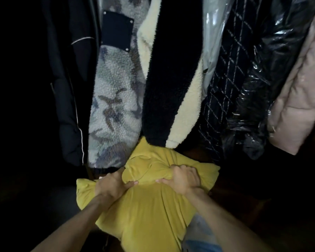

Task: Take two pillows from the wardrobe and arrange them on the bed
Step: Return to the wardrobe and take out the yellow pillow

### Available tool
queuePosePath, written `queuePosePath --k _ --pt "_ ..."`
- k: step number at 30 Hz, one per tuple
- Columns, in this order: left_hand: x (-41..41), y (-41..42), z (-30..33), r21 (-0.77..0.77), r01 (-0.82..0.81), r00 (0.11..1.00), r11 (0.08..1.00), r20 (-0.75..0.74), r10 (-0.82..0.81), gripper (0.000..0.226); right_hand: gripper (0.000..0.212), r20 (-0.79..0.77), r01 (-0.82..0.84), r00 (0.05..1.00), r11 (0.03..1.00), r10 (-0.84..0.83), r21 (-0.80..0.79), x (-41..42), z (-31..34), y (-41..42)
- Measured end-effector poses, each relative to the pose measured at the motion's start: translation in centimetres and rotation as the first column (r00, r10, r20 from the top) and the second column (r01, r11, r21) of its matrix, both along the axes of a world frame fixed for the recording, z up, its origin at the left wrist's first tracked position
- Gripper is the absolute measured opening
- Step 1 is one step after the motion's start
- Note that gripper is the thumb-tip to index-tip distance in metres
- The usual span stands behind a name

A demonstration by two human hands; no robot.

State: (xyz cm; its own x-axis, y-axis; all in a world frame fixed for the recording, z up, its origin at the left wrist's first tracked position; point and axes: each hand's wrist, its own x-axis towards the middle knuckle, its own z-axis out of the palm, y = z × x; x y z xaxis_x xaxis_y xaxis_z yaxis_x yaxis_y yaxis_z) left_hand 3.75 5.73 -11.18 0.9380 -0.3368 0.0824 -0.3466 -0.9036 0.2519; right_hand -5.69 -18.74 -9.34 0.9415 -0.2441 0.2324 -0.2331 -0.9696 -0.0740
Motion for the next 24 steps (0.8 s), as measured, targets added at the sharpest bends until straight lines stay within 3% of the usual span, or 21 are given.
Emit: queuePosePath --k 4,10,15,21,24 --pt "-4.7 5.7 -1.8 0.024 -0.078 0.995 0.997 -0.062 0.079 0.095 0.082 -0.074 -0.163 0.984 0.987 0.163 -0.005 -2.4 -0.4 4.8" --pt "-11.7 14.6 -2.4 0.094 -0.351 0.932 0.932 -0.063 0.358 0.092 0.093 -0.131 -0.422 0.900 0.907 0.416 -0.015 -1.8 -0.8 13.3" --pt "-18.4 20.8 -2.3 0.120 -0.555 0.828 0.823 -0.021 0.561 0.096 0.096 -0.122 -0.627 0.765 0.775 0.632 0.078 -2.2 -1.6 19.8" --pt "-28.0 23.3 -3.3 0.122 -0.699 0.706 0.705 -0.043 0.707 0.101 0.084 -0.137 -0.771 0.575 0.590 0.807 0.238 -5.2 -5.7 23.8" --pt "-33.8 25.4 -4.1 0.123 -0.797 0.586 0.592 -0.085 0.806 0.106 0.092 -0.143 -0.841 0.451 0.473 0.881 0.263 -8.0 -6.6 27.4"
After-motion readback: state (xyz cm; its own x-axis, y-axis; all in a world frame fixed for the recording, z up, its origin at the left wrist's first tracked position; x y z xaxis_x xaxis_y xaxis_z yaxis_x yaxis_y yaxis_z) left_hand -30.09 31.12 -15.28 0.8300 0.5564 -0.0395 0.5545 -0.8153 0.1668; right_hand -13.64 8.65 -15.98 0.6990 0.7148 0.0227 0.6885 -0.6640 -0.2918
